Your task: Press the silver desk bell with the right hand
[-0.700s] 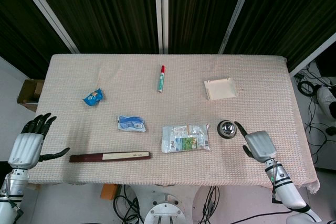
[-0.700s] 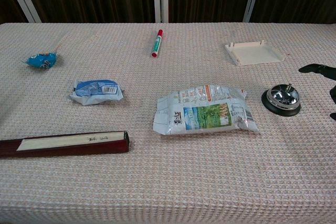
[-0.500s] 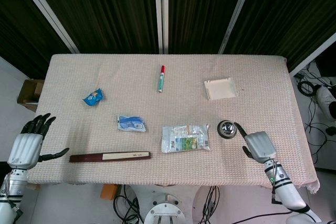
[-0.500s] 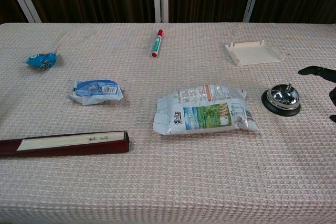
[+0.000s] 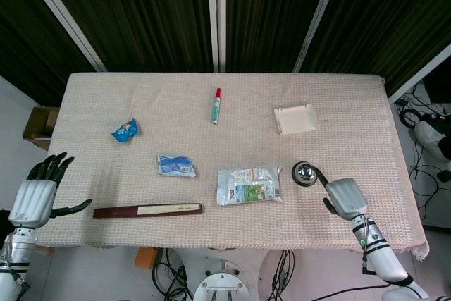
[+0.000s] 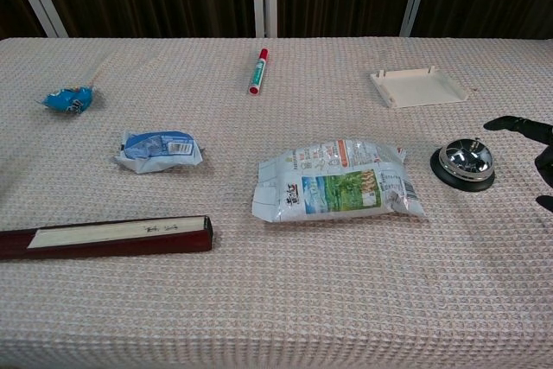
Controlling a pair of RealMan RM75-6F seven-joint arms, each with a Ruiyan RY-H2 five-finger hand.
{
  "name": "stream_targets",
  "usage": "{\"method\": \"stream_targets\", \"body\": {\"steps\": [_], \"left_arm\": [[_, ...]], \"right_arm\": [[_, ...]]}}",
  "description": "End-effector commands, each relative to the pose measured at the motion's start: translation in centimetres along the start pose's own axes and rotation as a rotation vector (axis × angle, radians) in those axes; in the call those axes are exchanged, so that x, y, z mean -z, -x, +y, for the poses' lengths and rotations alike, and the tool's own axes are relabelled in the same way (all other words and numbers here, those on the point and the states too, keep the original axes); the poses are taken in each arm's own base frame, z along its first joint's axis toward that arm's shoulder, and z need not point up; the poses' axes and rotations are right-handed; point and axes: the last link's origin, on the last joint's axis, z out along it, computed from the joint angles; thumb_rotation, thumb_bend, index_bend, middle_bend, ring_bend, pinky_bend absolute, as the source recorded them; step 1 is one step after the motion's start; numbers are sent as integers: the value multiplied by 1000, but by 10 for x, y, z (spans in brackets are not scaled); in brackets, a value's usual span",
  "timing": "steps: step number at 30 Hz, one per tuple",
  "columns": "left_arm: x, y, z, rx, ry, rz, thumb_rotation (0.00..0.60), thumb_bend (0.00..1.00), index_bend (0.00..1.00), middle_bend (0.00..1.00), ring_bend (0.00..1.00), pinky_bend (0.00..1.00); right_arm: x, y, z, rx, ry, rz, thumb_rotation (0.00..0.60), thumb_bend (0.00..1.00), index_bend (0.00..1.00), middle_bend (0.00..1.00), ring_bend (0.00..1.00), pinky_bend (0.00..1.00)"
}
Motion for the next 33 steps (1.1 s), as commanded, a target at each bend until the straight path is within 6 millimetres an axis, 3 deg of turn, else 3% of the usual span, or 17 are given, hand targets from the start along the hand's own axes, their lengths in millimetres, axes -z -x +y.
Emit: {"method": "stream_targets", "body": {"steps": [1,12,20,33], "left_arm": [[0,-1,-1,1,0,2,187,13,113,76,71,176],[0,-1,-1,4,3,3,191,13,113,76,71,176],[-1,1,-3,3,-3,-3,187,13,113,76,71,176],[-1,1,-1,2,2,-3,190,13,113,76,71,176]], "right_arm": [[-1,2,0,4,2,-6,600,284,0,679,805,936],[-2,2,-3,0,-6,-4,600,285,0,680,805,936],[-6,17,0,21,18,-74,600,284,0,677,805,937],[-1,-1,-6,-19,-14,37,600,284,0,681,805,936]]}}
